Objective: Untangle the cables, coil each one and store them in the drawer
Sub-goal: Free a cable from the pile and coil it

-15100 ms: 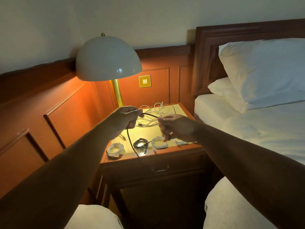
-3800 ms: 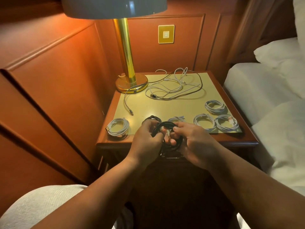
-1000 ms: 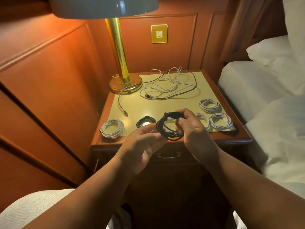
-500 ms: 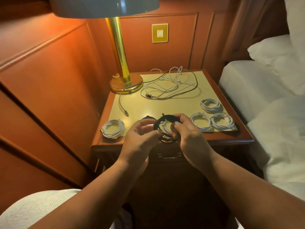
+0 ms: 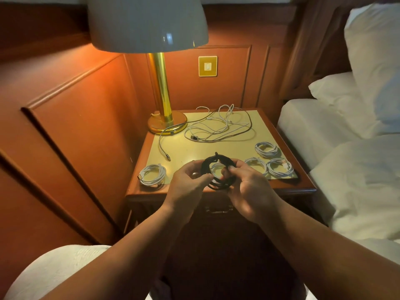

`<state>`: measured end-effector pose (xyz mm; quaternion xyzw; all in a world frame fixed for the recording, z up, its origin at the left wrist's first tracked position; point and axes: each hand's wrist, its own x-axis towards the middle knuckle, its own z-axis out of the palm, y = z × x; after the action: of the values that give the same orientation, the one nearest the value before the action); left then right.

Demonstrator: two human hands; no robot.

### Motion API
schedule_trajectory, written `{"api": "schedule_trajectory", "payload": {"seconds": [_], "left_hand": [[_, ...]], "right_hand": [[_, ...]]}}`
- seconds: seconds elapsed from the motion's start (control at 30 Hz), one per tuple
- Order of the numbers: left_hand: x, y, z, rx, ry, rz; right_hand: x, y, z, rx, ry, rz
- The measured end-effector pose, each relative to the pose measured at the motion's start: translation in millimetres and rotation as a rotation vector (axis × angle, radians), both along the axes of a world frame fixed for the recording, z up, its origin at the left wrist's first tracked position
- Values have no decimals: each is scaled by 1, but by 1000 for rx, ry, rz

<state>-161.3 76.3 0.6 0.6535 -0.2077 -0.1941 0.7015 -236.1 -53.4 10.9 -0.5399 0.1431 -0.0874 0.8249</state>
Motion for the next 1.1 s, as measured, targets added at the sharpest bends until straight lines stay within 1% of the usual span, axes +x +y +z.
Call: {"api": "schedule_trajectory", "payload": {"seconds": [0.07,0.1,0.13,0.23,0.3,0.37,0.5,0.67,0.73,0.8,0.9,1.0,1.1], "left_hand": [[-5,1,5,68,-91,36],[-8,1,8,84,-83,34],[-10,2,11,61,-25,8],[-18,6,22,-126,216,-116],[-19,11,28,-288,346,-182],[-19,16,34,-414,413,-225],[-15,17,44,-497,439,-198],[-10,14,51,-505,342,-149],[-5,10,50,-435,287,-99],[2,5,46,-264,164,-31],[17,-8,41,14,-30,-2],[37,-29,39,208,-135,-24],[63,-57,32,370,-247,-40]], "right_hand": [[-4,2,7,5,27,-20],[-7,3,13,-6,36,-15],[-10,5,18,-22,42,-5],[-18,11,33,-103,57,-12],[-20,11,42,-158,101,-29],[-23,10,51,-157,162,-9],[-25,4,65,19,220,93],[-16,1,67,-11,227,117],[-11,-1,64,-34,258,82],[-6,-7,60,-117,307,44],[3,-24,53,-342,341,30],[20,-44,49,-610,342,35],[44,-69,42,-820,350,-16]]}}
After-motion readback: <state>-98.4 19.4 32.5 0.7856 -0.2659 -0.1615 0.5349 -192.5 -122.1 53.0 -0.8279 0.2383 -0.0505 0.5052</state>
